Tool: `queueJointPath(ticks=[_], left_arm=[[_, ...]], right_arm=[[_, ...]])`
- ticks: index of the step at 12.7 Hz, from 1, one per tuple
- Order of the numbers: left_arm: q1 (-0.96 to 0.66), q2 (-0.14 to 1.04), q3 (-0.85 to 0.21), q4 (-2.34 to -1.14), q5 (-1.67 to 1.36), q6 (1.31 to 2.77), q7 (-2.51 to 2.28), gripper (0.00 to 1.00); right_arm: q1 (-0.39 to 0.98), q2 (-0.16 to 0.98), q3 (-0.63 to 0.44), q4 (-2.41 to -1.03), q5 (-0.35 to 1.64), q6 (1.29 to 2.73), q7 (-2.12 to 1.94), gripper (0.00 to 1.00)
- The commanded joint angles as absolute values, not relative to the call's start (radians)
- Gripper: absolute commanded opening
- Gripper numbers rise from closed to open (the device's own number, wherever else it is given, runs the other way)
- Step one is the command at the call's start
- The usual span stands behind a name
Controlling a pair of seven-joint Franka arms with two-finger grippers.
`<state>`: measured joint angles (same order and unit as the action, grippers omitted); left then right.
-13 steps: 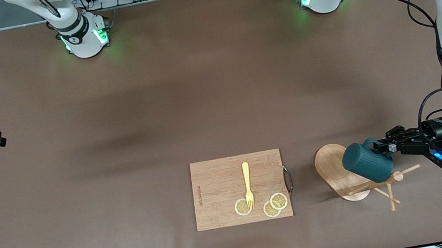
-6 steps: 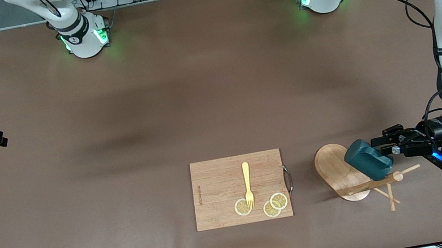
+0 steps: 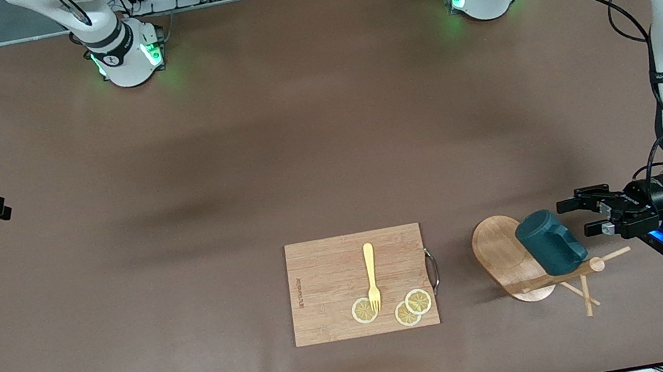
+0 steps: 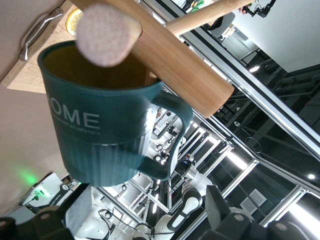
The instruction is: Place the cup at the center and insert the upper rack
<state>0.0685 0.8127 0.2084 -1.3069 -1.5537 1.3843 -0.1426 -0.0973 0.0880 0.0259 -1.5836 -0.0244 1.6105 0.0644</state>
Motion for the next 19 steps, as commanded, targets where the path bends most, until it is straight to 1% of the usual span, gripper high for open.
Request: queueJointPath(ticks=[1, 4, 6, 8, 11, 15, 16, 18, 19], left_arm=[[0.072, 0.750, 0.199, -1.371, -1.572, 1.376, -0.130, 1.00], [0.072, 0.652, 0.189, -1.420, -1.502, 1.390, -0.123, 1.00], [0.077, 0.568, 0.179, -1.509, -1.444, 1.408, -0.111, 1.00], [0.077, 0.476, 0.160, -1.511, -1.210, 1.497, -0.109, 1.00], [0.080, 0.323, 0.053, -1.516, -0.819, 1.598, -0.115, 1.00], [0.075, 0.151, -0.099, -1.566, -0.300, 1.624, -0.113, 1.00], [0.074, 0.118, -0.122, -1.580, -0.191, 1.623, -0.110, 1.00], [0.078, 0.037, -0.127, -1.640, -0.088, 1.624, -0.109, 1.00], [0.078, 0.008, -0.127, -1.650, -0.048, 1.624, -0.110, 1.00]], right_arm=[[-0.087, 0.074, 0.015, -1.594, -0.025, 1.603, 0.078, 1.00], [-0.087, 0.078, 0.015, -1.594, -0.026, 1.611, 0.077, 1.00], [-0.087, 0.080, 0.015, -1.594, -0.026, 1.614, 0.078, 1.00], [-0.087, 0.078, 0.015, -1.595, -0.025, 1.614, 0.078, 1.00], [-0.097, 0.078, 0.015, -1.597, -0.025, 1.609, 0.075, 1.00], [-0.098, 0.075, 0.009, -1.597, -0.025, 1.603, 0.078, 1.00], [-0.098, 0.075, 0.009, -1.597, -0.025, 1.605, 0.078, 1.00], [-0.097, 0.075, 0.009, -1.594, -0.023, 1.617, 0.080, 1.00], [-0.095, 0.077, 0.009, -1.594, -0.023, 1.617, 0.080, 1.00]])
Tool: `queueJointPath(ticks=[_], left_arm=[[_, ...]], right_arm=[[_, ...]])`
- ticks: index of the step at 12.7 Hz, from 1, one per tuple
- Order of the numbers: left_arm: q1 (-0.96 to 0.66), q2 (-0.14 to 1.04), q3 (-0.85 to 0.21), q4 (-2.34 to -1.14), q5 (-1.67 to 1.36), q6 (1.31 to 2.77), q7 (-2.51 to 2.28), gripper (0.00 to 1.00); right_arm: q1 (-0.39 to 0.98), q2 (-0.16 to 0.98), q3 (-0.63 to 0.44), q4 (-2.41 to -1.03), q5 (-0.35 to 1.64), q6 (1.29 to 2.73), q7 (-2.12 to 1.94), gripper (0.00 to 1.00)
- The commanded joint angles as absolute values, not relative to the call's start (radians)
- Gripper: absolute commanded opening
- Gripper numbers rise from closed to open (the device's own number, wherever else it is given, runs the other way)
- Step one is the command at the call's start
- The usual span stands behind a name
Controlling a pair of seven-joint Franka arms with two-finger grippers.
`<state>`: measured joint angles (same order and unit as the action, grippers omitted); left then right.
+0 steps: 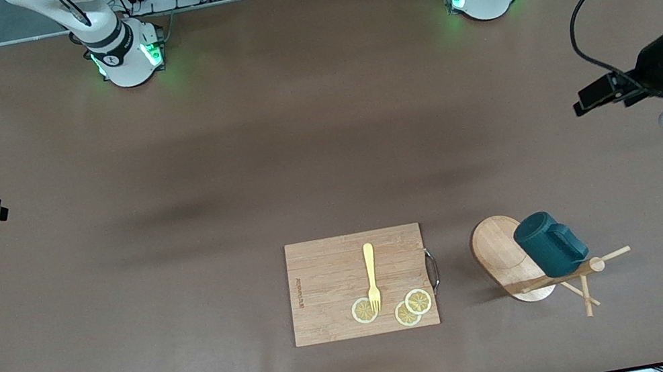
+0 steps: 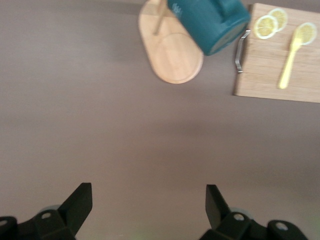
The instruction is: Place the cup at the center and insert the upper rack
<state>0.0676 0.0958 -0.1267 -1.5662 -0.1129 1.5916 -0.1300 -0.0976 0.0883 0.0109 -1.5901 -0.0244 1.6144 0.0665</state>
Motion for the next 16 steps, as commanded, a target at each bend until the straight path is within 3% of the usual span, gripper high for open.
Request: queueJointPath(ticks=[1, 5, 16], left_arm=[[0.077, -0.017, -0.127, -1.655, 0.010, 1.623, -0.107, 1.00], [0.078, -0.121, -0.127, -1.721, 0.020, 1.617, -0.047, 1.00], [0.075, -0.077, -0.127, -1.720, 0.020, 1.618, -0.055, 1.00]], right_arm=[[-0.094, 0.077, 0.009, -1.594, -0.021, 1.621, 0.080, 1.00], [-0.094, 0.077, 0.009, -1.594, 0.035, 1.623, 0.080, 1.00], [-0.089, 0.075, 0.008, -1.594, 0.031, 1.638, 0.074, 1.00]])
